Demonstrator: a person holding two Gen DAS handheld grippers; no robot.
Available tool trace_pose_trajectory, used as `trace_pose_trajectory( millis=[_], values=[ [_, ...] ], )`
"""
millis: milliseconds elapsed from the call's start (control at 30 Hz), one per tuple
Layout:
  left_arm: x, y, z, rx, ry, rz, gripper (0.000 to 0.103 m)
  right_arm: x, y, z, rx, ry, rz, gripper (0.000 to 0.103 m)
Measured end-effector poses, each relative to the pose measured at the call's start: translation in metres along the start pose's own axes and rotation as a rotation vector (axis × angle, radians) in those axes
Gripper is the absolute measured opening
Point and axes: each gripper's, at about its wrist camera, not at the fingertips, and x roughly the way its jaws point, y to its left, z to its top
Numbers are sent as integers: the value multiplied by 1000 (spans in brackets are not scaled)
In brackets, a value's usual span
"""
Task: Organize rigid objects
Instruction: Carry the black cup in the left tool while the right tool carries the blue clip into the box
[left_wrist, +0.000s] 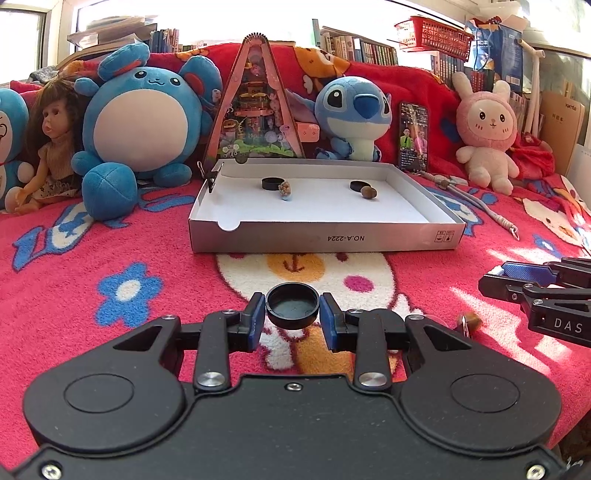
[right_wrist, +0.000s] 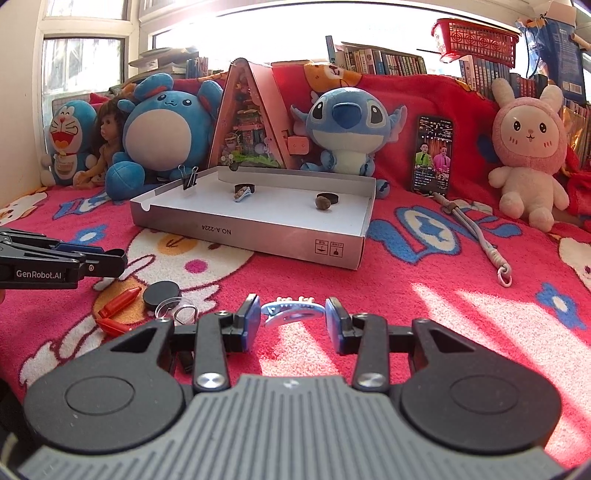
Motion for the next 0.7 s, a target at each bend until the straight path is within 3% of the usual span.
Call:
trace_pose_trajectory(
  millis=[467, 700],
  values=[
    [12, 1, 55, 10, -82, -9, 30, 26, -12, 45, 115, -25, -24, 44],
    [37, 2, 83, -15, -73, -24, 30, 46, -18, 67, 144, -35, -26, 44]
  ],
)
